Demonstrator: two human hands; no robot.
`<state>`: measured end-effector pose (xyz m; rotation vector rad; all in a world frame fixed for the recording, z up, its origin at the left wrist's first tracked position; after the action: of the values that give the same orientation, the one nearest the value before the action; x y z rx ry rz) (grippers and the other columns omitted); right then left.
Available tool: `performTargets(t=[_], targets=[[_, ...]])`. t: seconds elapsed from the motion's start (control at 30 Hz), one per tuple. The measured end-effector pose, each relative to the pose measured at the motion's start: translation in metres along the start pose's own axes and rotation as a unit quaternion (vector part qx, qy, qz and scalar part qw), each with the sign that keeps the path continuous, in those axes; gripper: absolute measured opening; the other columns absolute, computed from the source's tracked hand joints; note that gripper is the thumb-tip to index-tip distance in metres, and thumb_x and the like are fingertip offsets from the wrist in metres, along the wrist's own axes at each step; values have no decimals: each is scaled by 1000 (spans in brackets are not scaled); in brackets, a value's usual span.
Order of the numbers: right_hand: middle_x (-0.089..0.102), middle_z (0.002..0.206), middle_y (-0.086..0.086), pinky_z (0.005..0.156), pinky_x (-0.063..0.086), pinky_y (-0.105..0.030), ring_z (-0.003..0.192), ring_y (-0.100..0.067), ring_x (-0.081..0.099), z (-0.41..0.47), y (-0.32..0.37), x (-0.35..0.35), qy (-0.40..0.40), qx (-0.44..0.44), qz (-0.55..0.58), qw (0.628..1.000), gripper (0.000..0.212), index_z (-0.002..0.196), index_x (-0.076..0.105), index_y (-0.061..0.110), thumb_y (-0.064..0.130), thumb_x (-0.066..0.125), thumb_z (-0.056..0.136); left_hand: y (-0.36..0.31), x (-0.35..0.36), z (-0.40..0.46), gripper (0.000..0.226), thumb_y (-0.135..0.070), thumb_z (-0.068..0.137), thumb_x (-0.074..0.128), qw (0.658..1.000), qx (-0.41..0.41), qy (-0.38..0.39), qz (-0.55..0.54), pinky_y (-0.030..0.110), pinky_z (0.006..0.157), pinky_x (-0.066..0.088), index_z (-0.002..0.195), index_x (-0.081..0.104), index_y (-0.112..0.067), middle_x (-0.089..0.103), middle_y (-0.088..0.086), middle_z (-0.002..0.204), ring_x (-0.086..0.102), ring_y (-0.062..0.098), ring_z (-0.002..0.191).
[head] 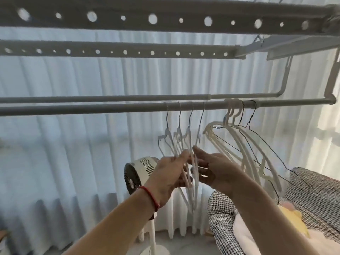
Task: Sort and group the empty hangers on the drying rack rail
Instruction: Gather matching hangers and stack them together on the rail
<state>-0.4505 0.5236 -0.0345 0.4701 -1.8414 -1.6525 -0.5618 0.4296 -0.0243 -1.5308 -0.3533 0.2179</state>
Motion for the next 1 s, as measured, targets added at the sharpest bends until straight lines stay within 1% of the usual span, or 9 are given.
performTargets(t=[0.13, 0.3, 0.47, 0.53, 0.6, 0.73, 0.87, 0.93, 1.0], targets=[[71, 78, -10, 54, 52, -26, 62, -18, 66, 6, 2, 31, 49, -10, -32, 998, 40, 93, 80, 1, 41, 72, 91, -6, -8, -12, 50, -43, 105, 46, 998, -21, -45, 28, 35, 55, 55, 105, 71, 0, 68, 13, 75, 61, 21, 54], [72, 82, -14, 49, 47, -24, 69, -24, 73, 18, 4, 73, 111, -2, -77, 991, 42, 103, 74, -7, 34, 69, 96, -12, -46, -31, 55, -48, 103, 45, 994, -24, -93, 55, 27, 44, 50, 102, 69, 2, 65, 18, 61, 59, 22, 45], [70, 75, -14, 51, 50, -25, 63, -23, 70, 37, -7, 142, 163, -11, -104, 981, 38, 101, 72, -12, 25, 67, 98, -17, -106, -46, 57, -49, 100, 54, 986, -4, -154, 64, 34, 58, 56, 103, 70, 5, 73, 27, 83, 63, 30, 61], [70, 71, -11, 52, 50, -26, 58, -20, 69, 42, -13, 172, 181, -9, -118, 976, 39, 100, 73, -11, 27, 68, 98, -17, -132, -53, 57, -50, 100, 54, 983, 5, -176, 51, 33, 58, 56, 101, 72, 5, 74, 29, 92, 65, 30, 61], [69, 70, -11, 48, 48, -24, 56, -19, 68, 47, -18, 206, 200, -6, -140, 970, 40, 100, 73, -11, 29, 68, 97, -18, -161, -63, 56, -49, 100, 54, 979, 16, -201, 34, 31, 54, 55, 100, 73, 5, 75, 28, 91, 65, 28, 58], [68, 78, -12, 44, 43, -22, 62, -21, 65, 57, -33, 276, 246, 2, -159, 956, 43, 101, 76, -8, 34, 70, 94, -21, -224, -83, 54, -48, 103, 51, 971, 35, -235, 35, 30, 54, 55, 103, 70, 3, 73, 18, 74, 66, 29, 56], [68, 78, -10, 46, 38, -24, 67, -23, 67, 72, -48, 348, 259, 3, -175, 950, 45, 101, 77, -5, 39, 71, 93, -30, -293, -99, 47, -39, 107, 43, 976, 44, -209, 29, 32, 54, 57, 111, 65, 3, 73, 12, 74, 67, 30, 57], [69, 80, -11, 44, 36, -23, 67, -23, 70, 77, -57, 384, 261, 1, -183, 948, 43, 100, 78, -2, 40, 72, 93, -33, -332, -109, 39, -34, 107, 44, 976, 39, -203, 71, 35, 57, 59, 111, 65, -1, 74, 9, 73, 71, 30, 61], [72, 82, -13, 43, 35, -22, 70, -26, 75, 82, -66, 420, 269, -8, -180, 946, 42, 100, 79, -1, 40, 72, 93, -43, -378, -120, 31, -34, 105, 50, 957, 47, -231, 170, 39, 58, 61, 104, 70, -9, 76, 6, 77, 73, 29, 64]])
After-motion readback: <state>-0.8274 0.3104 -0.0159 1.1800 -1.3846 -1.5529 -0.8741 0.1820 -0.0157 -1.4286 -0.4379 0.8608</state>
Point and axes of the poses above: each hand's wrist, its own z-axis towards the middle knuckle, its own x-axis out of the palm, y = z × x, the point moved 6 cm from there along z, towards the middle knuckle
